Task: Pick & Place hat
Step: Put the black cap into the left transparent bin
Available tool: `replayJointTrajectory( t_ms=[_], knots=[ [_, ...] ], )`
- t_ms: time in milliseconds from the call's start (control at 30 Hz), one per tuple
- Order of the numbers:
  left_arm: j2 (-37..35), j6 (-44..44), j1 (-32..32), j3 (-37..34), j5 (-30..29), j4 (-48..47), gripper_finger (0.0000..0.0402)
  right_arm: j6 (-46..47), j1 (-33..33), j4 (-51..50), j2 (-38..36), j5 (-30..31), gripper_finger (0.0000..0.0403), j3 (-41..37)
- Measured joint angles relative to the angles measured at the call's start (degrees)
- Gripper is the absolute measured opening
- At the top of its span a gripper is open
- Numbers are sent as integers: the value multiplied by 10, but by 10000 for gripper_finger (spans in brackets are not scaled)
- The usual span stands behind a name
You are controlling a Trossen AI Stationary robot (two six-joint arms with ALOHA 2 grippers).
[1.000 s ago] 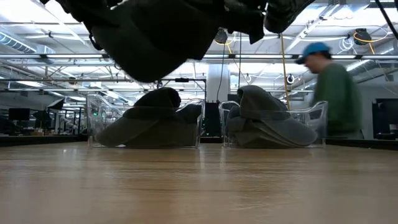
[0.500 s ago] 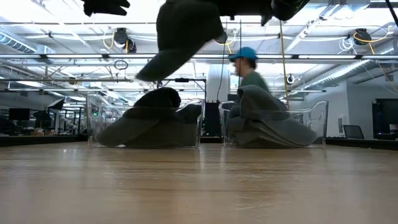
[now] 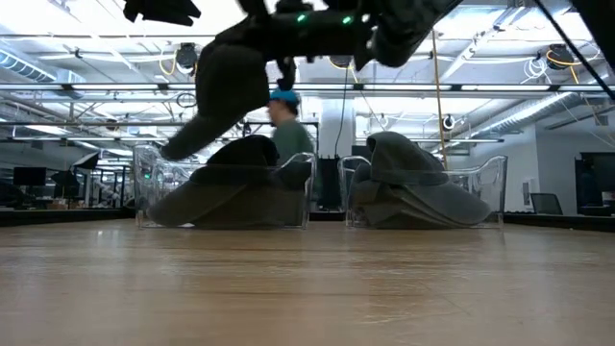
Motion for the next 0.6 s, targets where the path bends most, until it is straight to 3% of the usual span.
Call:
replayJointTrajectory(
  t_ms=[233, 433, 600],
  knots=[
    [6, -10, -1, 0, 0, -11, 199, -60, -32, -63, 60, 32, 0, 29],
    [10, -15, -1, -1, 0, -17, 203, -36, -53, -126, 58, 31, 0, 29],
    [13, -15, -1, -1, 0, -17, 193, -95, -51, -119, 42, 0, 24, 29]
  ],
)
